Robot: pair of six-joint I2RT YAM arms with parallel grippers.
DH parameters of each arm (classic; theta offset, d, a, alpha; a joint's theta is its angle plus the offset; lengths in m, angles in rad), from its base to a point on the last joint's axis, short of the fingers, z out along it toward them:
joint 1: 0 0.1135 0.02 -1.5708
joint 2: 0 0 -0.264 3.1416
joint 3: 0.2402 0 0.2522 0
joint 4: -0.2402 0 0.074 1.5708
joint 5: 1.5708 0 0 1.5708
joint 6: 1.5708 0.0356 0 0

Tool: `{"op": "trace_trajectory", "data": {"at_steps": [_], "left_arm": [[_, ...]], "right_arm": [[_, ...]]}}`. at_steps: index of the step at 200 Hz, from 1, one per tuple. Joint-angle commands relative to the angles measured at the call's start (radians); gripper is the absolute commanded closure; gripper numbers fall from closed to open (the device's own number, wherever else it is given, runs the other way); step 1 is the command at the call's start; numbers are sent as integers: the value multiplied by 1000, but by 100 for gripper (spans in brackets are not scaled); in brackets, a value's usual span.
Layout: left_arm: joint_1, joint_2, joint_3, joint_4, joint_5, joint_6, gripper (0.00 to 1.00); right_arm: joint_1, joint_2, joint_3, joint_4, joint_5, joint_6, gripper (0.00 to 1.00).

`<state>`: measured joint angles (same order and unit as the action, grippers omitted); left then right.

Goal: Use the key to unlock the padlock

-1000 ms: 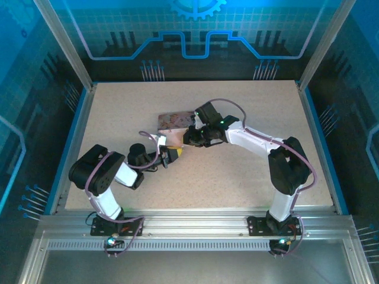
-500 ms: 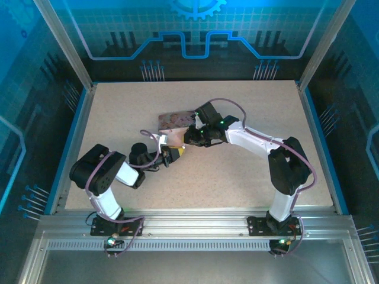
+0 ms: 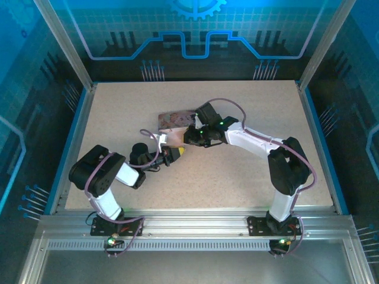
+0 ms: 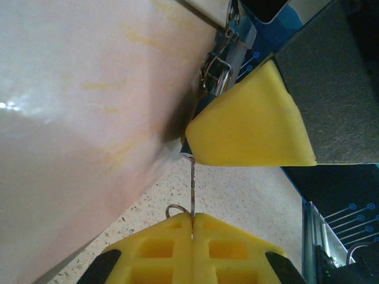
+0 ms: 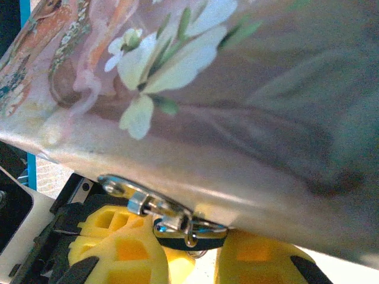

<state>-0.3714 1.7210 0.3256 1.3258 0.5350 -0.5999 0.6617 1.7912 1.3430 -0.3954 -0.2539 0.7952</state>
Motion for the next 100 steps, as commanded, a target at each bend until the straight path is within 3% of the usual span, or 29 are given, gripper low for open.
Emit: {"op": "trace_trajectory", "data": {"at_steps": [1,54,100], "left_arm": [[-5,-63,-2,74,-37,50,100],[19,-89,-7,73,-11,50,100],[-10,-79,-1,73,-6,49,100]], "right_arm": [[21,-57,17,-15,-92,-32,100],[15,-90,47,-107,-113,-83,100],[16,-86,46,-90,-157,-71,100]]}}
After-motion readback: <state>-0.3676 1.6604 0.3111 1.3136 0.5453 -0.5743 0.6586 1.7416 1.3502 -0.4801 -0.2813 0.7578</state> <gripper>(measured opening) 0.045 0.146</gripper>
